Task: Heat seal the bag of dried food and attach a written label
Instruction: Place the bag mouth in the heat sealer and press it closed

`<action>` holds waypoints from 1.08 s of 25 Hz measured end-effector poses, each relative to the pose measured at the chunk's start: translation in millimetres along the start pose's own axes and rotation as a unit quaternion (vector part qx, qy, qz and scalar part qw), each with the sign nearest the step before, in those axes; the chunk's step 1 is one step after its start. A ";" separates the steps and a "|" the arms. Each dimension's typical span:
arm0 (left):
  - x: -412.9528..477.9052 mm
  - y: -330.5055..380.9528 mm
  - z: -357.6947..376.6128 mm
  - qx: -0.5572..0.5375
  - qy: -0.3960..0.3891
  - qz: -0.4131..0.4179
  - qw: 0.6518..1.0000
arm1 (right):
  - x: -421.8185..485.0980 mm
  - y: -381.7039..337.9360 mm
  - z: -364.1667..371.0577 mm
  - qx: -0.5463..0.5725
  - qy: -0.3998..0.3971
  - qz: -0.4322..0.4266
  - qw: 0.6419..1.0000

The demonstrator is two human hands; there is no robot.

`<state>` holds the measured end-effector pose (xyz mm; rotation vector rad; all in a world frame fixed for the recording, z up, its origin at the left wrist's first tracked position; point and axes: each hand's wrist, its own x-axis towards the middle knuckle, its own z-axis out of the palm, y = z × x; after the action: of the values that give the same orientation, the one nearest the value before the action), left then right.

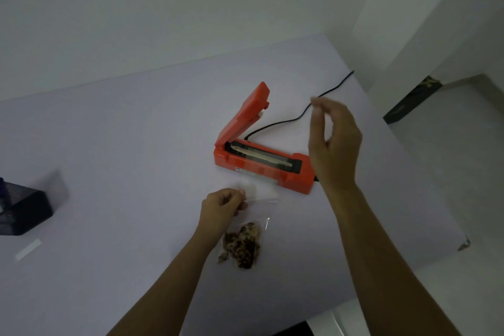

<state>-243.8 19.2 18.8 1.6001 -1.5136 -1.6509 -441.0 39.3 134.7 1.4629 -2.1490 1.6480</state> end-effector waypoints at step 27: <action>9.1 1.0 -6.5 0.029 -0.001 -0.020 0.999 | 7.7 11.0 9.7 -0.216 -0.296 -0.047 0.929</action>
<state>-241.0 8.5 17.0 1.6682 -1.5535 -1.6446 -448.4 26.7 126.9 2.0307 -2.4370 0.6636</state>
